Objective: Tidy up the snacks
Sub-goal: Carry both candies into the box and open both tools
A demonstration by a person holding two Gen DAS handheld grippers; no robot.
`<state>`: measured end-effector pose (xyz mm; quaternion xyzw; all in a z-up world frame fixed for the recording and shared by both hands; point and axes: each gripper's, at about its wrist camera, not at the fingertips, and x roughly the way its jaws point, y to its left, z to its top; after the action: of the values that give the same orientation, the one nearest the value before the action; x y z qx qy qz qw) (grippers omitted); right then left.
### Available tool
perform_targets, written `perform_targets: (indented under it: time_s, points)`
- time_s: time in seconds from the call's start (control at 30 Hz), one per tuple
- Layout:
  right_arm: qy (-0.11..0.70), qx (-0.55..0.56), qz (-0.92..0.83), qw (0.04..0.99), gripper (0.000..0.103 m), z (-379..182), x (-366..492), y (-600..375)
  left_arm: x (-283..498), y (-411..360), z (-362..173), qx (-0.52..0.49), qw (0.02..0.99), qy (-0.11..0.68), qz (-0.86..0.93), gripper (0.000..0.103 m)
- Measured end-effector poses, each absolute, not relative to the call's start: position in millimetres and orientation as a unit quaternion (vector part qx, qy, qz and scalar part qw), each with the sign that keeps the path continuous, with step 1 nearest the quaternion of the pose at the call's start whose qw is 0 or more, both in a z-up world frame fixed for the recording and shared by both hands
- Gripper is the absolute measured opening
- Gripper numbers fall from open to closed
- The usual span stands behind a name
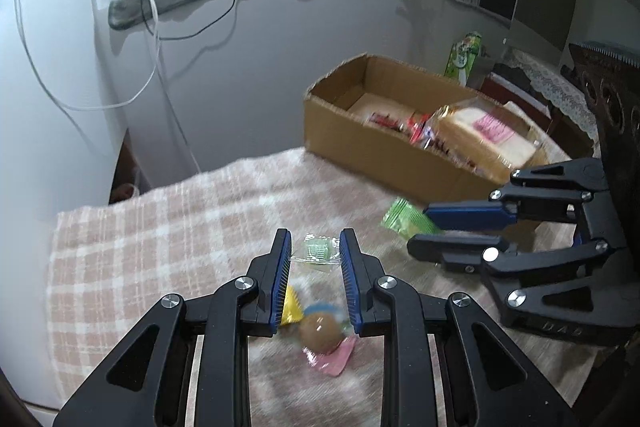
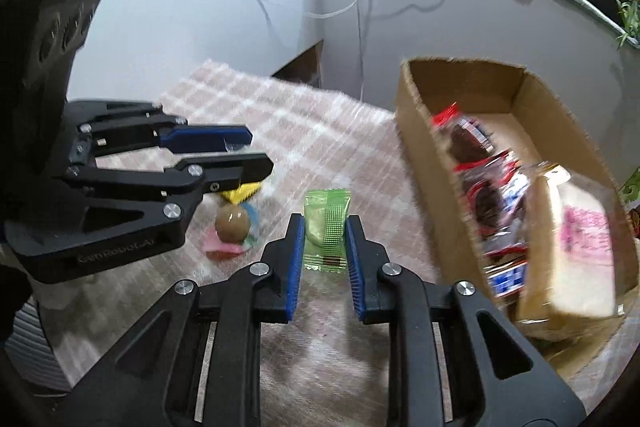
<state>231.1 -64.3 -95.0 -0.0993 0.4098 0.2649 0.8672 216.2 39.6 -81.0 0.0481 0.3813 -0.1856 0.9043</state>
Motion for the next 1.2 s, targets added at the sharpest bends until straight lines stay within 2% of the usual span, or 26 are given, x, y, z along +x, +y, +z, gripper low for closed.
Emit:
perform_targets:
  time_s: [0.6, 1.2]
  points:
    - [0.363, -0.064, 0.231, 0.900, 0.021, -37.1, 270.3, -127.4, 248.6, -4.1, -44.6, 0.047, 0.916, 0.338, -0.212, 0.023]
    - [0.392, -0.020, 0.194, 0.899, 0.022, -47.6, 314.2, -178.0, 278.1, -56.5, -45.7, 0.042, 0.909, 0.336, -0.244, 0.024]
